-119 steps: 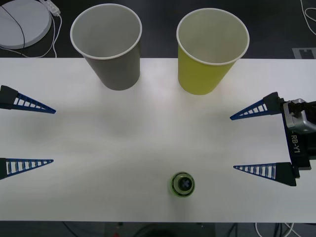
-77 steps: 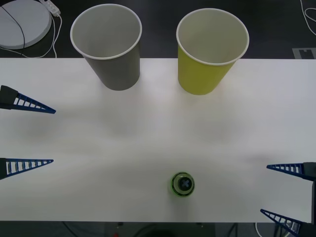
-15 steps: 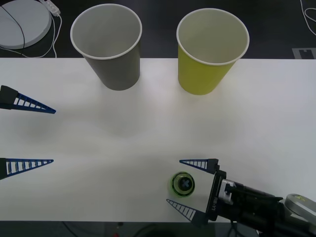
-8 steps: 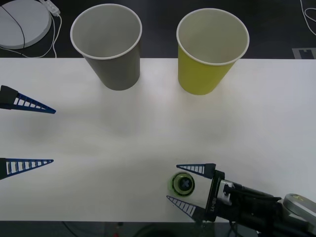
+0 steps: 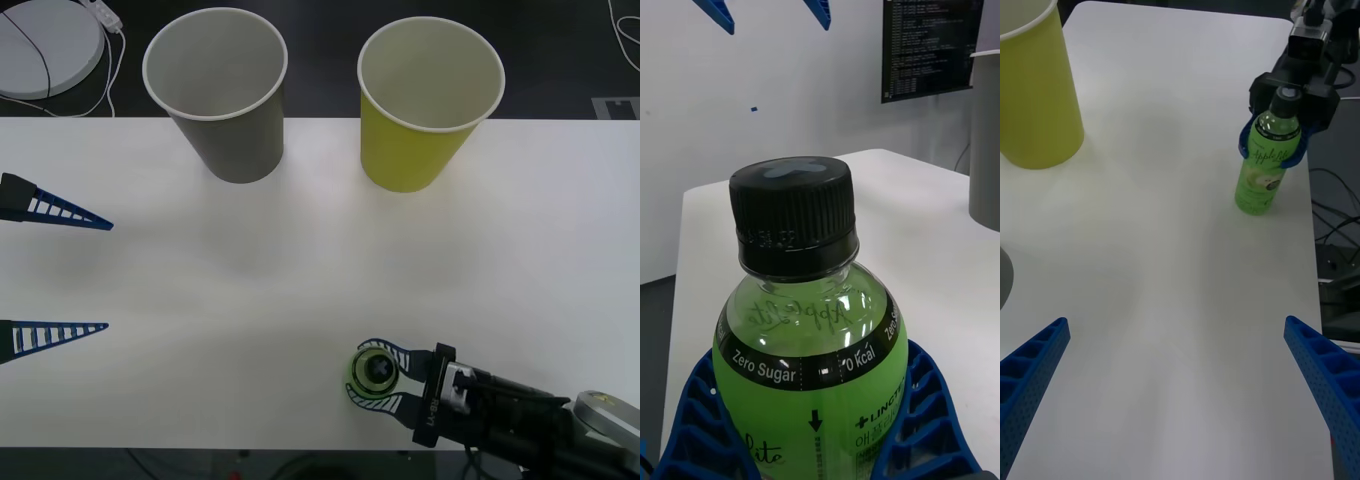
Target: Put the can into the green bin and the plastic bottle into the gray bin
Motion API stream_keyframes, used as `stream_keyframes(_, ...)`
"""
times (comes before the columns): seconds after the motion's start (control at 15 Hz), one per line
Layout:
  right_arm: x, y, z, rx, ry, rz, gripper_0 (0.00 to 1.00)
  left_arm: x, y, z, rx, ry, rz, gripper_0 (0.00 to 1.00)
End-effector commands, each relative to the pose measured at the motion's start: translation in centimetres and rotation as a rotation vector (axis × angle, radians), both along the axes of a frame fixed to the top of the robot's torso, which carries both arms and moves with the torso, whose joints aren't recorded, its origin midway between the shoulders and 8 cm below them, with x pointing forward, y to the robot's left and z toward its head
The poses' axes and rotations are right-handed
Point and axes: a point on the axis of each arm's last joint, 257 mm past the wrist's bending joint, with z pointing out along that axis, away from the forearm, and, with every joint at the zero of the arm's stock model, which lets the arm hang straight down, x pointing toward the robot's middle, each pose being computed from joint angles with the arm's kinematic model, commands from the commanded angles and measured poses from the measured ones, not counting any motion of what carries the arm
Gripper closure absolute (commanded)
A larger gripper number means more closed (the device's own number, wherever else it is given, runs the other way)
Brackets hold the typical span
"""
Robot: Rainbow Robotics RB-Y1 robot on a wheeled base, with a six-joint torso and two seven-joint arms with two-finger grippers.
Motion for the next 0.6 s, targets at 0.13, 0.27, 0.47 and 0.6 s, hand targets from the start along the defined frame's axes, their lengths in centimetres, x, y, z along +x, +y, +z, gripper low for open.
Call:
stream_keyframes(0.13,0.0,-0.3,0.4,0.002,0.004,0.0,1.0,0.0,0.0,0.0,0.0,0.0,0.0,0.0)
stream_keyframes(0.27,0.0,-0.4,0.6,0.004,0.012,-0.009,1.0,0.0,0.0,0.0,0.0,0.0,0.0,0.0)
stream_keyframes(0.47,0.0,-0.6,2.0,-0.002,0.023,-0.049,1.0,0.0,0.0,0.0,0.0,0.0,0.0,0.0)
stream_keyframes(0.6,-0.1,-0.9,3.3,-0.015,0.021,-0.077,1.0,0.0,0.0,0.0,0.0,0.0,0.0,0.0)
